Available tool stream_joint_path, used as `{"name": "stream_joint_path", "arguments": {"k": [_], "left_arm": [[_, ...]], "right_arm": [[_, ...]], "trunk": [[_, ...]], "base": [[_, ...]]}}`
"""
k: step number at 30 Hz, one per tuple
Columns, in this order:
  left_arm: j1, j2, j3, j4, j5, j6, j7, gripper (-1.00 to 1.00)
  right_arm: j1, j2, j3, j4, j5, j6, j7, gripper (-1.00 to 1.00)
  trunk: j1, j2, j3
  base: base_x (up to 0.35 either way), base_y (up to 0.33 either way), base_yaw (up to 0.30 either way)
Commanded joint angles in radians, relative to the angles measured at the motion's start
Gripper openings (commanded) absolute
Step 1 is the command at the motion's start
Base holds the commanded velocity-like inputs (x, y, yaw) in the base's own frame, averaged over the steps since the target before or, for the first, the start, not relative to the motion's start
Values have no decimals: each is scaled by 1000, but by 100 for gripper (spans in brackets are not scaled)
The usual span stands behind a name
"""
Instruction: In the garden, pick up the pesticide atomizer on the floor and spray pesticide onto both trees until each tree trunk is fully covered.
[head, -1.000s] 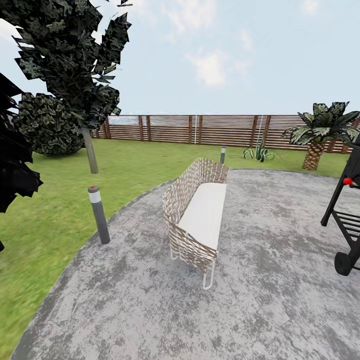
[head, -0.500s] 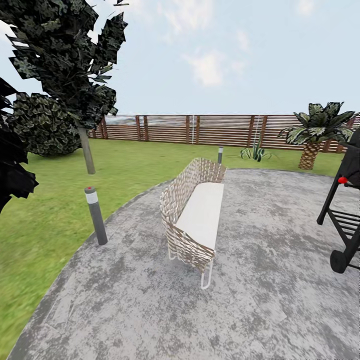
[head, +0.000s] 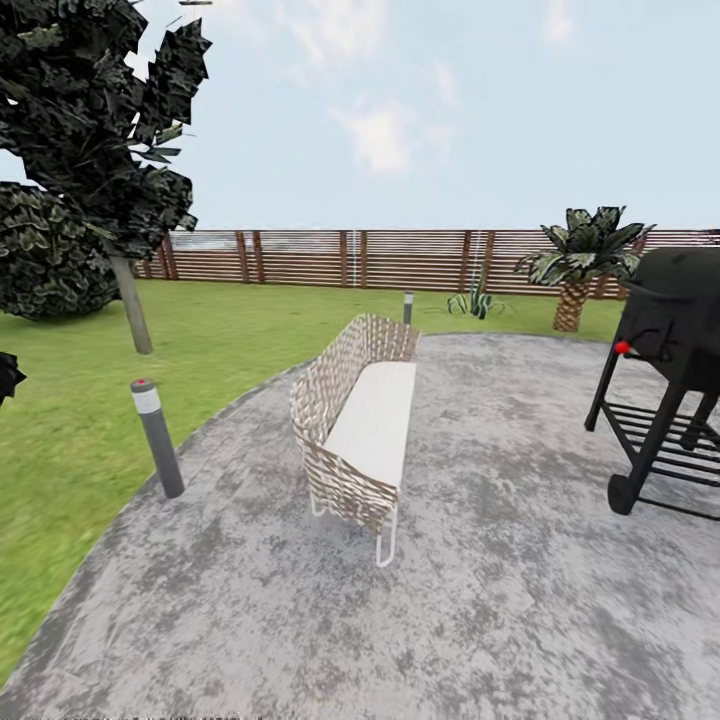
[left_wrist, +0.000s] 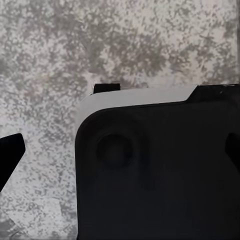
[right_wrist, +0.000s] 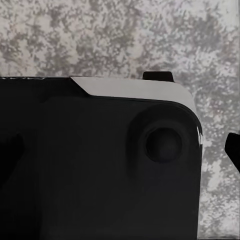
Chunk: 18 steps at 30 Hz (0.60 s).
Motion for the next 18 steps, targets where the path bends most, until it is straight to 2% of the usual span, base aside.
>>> {"name": "stream_joint_path", "arguments": {"k": [1, 8, 18], "left_arm": [[0, 0, 0, 0, 0, 0, 0, 100], [0, -1, -1, 0, 0, 0, 0, 100], [0, -2, -1, 0, 0, 0, 0, 100]], "right_arm": [[0, 0, 0, 0, 0, 0, 0, 100], [0, 0, 0, 0, 0, 0, 0, 100], [0, 0, 0, 0, 0, 0, 0, 100]], "trunk": [[0, 0, 0], [0, 0, 0], [0, 0, 0]], "base": [[-328, 0, -131], [-331, -79, -34], [-314, -136, -237]]}}
